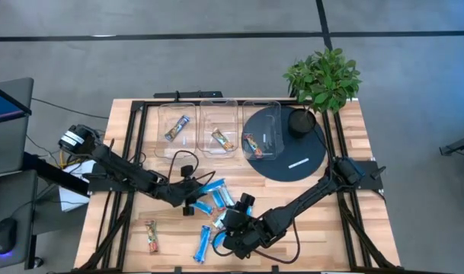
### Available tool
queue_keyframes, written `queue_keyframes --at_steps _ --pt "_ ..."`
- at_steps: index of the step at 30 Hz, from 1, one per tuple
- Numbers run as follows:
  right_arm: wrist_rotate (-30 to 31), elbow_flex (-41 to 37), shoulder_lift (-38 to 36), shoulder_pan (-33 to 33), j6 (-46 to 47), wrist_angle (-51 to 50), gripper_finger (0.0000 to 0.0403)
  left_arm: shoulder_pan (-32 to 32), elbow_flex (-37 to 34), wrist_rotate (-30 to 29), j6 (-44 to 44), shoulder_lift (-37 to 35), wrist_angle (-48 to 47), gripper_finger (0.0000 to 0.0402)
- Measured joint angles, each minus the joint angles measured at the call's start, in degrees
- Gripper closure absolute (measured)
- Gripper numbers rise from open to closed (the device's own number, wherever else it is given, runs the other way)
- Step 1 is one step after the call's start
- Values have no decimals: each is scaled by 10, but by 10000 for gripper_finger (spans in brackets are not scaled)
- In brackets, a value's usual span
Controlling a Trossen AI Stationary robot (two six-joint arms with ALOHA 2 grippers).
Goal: Pick and place Granola Bars by type
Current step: Put the orange granola bar into the middle transparent bin
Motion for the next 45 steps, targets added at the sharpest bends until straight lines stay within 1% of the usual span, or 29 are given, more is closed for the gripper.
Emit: queue_keyframes --at_steps 4,8,11,13,16,20,22,24,29,34,38,42,45 --pt "0 0 0 3 0 -1 182 -8 13 -31 33 -34 0 277" --pt "1 0 0 6 0 -2 182 0 20 -94 72 -83 0 277" --pt "1 0 0 6 0 -2 182 29 22 -136 98 -120 -2 277" --pt "1 0 0 6 0 -1 182 60 22 -141 108 -140 2 277" --pt "1 0 0 6 0 -2 182 125 22 -109 110 -159 1 276" --pt "1 0 0 6 -2 -2 182 223 30 -23 102 -156 1 276" --pt "1 0 0 5 -8 -2 182 269 41 12 97 -146 5 276" --pt "1 0 0 5 -9 -2 182 310 53 30 93 -134 4 276" --pt "1 0 0 5 -9 -2 182 388 93 88 66 -85 5 276" --pt "1 0 0 6 -9 -4 182 432 135 130 31 -13 -11 276" --pt "1 0 0 9 -9 -7 182 440 169 147 29 33 -39 276" --pt "0 0 0 13 -9 -12 182 440 188 145 48 52 -52 273" --pt "0 0 0 16 -8 -13 182 439 192 145 65 54 -58 261"
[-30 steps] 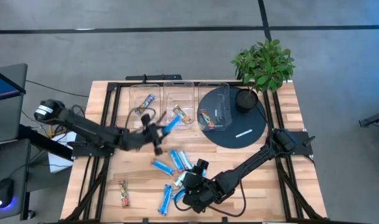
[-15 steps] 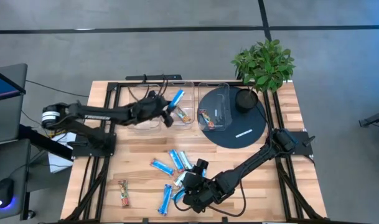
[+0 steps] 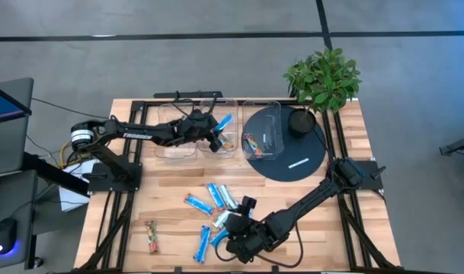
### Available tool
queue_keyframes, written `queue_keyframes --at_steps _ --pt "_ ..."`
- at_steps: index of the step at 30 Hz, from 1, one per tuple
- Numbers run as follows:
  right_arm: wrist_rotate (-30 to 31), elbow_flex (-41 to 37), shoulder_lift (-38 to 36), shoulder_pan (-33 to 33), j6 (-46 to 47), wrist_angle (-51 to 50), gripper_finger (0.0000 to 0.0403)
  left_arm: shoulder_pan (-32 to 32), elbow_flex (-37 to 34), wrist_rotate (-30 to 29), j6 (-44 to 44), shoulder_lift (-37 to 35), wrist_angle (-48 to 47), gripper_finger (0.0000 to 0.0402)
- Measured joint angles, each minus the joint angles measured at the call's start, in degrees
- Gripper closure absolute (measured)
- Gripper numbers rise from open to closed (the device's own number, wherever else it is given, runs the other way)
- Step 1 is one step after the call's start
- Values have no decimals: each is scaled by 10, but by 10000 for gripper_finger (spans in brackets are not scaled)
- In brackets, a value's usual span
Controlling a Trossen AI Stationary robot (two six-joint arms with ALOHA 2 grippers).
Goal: Pick and place Granola Bars by type
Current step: Put the orange granola bar into the middle transparent bin, then put the red granola bar into the right transparent bin
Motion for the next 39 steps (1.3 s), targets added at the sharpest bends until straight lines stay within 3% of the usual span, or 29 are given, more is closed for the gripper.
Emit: queue_keyframes --at_steps 12,20,24,28,32,39 --pt "1 0 0 0 61 -56 182 -5 1 22 43 -30 -50 201" --pt "-16 0 4 -8 125 -106 182 -52 1 145 90 -206 -187 202" --pt "-32 0 4 -3 147 -106 182 -107 1 168 90 -307 -293 202" --pt "-53 0 4 4 231 -120 182 -188 -9 143 55 -394 -368 203" --pt "-61 0 4 5 341 -121 182 -276 -42 83 21 -476 -381 203" --pt "-88 -14 4 3 440 -121 182 -400 -127 -20 -28 -598 -385 203"
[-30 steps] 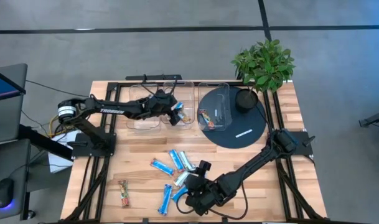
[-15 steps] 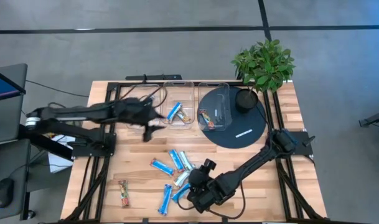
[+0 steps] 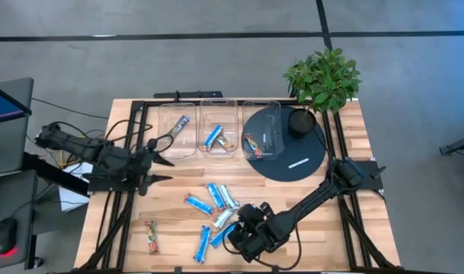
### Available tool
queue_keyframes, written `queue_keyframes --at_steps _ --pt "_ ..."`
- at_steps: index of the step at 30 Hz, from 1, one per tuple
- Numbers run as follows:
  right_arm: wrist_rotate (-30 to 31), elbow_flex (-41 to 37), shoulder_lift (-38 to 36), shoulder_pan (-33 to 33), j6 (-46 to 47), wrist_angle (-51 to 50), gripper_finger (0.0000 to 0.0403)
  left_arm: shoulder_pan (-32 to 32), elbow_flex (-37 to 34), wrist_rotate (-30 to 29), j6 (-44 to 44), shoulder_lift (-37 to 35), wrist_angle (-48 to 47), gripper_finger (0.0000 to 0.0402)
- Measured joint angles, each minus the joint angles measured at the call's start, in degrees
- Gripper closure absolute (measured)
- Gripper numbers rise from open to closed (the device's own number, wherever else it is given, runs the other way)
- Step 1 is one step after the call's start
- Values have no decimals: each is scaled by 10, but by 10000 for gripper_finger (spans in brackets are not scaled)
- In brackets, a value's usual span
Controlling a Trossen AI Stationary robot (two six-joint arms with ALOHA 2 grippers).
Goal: Pick and place Granola Bars by type
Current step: Put the red granola bar into the right transparent bin
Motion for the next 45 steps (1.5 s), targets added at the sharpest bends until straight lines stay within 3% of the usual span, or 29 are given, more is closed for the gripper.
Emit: queue_keyframes --at_steps 8,15,20,30,36,40,45 --pt "-48 -23 1 -7 82 -15 182 -80 -85 -26 -34 -88 26 203" --pt "-62 -23 1 -7 111 -32 182 -126 -92 -45 -35 -94 58 203" --pt "-26 -23 1 -6 92 -37 182 -152 -92 -63 -35 -90 70 203" --pt "13 -22 1 -37 -188 109 182 -171 -92 -100 -35 -56 96 203" --pt "-61 -22 1 -46 -387 214 182 -171 -92 -95 -39 -28 104 203" --pt "-72 -22 1 -36 -439 231 182 -171 -92 -87 -49 -8 104 203" --pt "-68 -22 1 -27 -413 188 182 -173 -92 -57 -70 49 128 203"
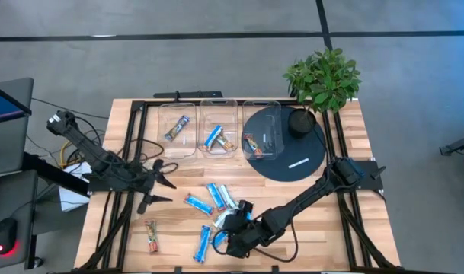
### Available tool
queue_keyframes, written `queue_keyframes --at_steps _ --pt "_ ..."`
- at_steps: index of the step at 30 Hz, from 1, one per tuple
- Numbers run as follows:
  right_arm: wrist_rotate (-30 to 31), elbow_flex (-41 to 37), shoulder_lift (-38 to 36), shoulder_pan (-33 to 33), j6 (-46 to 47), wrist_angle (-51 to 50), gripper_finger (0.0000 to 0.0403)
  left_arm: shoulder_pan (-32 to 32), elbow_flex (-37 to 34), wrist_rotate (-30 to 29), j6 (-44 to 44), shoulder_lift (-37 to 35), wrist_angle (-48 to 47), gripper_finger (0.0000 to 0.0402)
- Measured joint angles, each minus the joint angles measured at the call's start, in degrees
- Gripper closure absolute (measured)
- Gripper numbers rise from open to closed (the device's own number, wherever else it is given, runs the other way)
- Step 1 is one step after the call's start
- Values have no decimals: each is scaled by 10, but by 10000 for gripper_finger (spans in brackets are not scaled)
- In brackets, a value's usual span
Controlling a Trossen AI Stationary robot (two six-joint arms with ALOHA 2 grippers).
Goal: Pick and place Granola Bars by type
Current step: Put the red granola bar into the right transparent bin
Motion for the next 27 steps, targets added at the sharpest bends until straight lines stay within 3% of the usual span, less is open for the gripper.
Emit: queue_keyframes --at_steps 4,11,15,27 --pt "5 0 0 9 -36 13 182 -15 0 7 -5 68 44 203" --pt "-27 1 60 25 -203 101 182 -42 0 4 2 146 138 203" --pt "-25 6 91 24 -225 98 182 -50 0 -9 8 158 167 203" --pt "14 5 67 28 -264 100 182 -62 0 -19 8 156 165 203"
